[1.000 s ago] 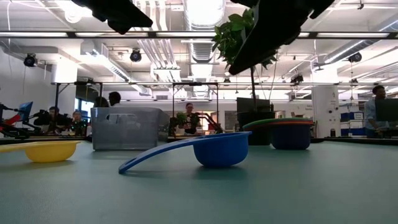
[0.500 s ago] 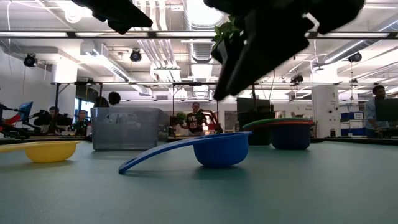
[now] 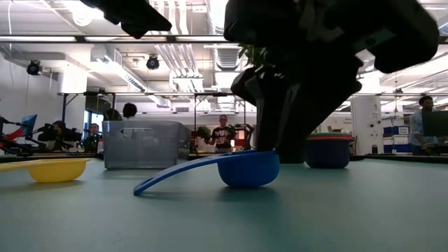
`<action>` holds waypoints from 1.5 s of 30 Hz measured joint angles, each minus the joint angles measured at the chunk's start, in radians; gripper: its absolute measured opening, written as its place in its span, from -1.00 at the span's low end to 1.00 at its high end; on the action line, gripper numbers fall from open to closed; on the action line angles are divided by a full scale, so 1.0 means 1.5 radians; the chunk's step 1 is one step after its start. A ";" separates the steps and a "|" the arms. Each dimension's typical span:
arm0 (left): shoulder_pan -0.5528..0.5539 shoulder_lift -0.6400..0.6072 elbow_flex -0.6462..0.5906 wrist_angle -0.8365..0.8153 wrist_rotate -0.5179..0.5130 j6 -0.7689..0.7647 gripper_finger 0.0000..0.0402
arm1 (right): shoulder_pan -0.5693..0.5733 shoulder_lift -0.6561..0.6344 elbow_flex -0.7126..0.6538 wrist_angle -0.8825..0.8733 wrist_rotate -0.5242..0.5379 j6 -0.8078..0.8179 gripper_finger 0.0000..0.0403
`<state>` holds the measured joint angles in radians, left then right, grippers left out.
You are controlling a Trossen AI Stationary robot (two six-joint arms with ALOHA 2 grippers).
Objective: Nest measuring cups in basket
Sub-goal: Stack the blue measuring cup on top of the light green measuring cup
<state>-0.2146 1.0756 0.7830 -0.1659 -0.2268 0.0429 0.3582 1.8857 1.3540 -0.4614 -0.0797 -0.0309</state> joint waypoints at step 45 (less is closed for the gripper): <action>0.000 0.000 0.000 -0.007 0.000 0.000 -1.00 | -0.117 -0.269 -0.062 -0.252 0.178 0.074 -0.96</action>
<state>-0.2142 1.0756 0.7830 -0.1764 -0.2261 0.0426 0.1823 1.4825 1.2605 -0.8387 0.1871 0.0797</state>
